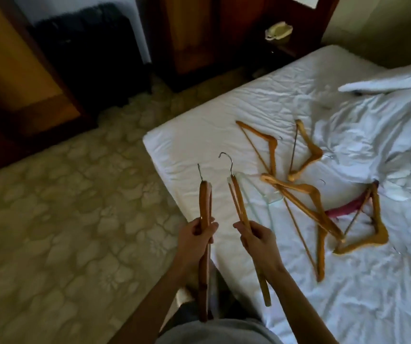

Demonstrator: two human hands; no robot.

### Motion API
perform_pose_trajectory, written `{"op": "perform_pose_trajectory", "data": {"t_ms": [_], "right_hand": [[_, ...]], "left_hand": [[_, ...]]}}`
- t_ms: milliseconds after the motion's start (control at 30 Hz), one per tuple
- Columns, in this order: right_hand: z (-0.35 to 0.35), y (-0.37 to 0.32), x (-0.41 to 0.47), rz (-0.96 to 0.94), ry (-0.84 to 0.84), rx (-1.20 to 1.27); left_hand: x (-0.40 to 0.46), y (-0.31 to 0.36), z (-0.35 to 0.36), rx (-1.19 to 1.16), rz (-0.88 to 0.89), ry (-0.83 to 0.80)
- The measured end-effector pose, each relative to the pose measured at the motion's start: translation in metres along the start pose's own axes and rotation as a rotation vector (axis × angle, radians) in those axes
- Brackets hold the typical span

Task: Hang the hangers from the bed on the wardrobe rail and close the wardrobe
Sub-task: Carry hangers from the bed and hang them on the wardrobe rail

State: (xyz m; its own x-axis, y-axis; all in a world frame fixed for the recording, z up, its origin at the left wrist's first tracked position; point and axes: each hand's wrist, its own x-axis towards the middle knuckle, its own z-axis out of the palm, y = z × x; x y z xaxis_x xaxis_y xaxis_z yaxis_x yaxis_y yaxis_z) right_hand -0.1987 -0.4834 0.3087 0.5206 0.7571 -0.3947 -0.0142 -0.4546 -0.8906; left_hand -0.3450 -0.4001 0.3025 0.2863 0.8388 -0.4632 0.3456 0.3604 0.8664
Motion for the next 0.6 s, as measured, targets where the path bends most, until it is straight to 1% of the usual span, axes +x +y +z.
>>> {"op": "perform_pose_trajectory", "data": {"t_ms": [133, 267, 367, 600], "right_hand": [[0.095, -0.042, 0.022, -0.076, -0.111, -0.013], [0.187, -0.08, 0.046, -0.151, -0.216, -0.085], [0.244, -0.108, 0.066, -0.153, -0.293, -0.106], [0.391, -0.168, 0.134, -0.14, -0.448, -0.109]], "left_hand": [[0.03, -0.003, -0.096, -0.029, -0.01, 0.109], [0.056, -0.002, -0.184, -0.052, -0.001, 0.191], [0.075, 0.003, -0.238, -0.06, 0.042, 0.262], [0.156, 0.014, -0.369, -0.177, 0.016, 0.416]]}}
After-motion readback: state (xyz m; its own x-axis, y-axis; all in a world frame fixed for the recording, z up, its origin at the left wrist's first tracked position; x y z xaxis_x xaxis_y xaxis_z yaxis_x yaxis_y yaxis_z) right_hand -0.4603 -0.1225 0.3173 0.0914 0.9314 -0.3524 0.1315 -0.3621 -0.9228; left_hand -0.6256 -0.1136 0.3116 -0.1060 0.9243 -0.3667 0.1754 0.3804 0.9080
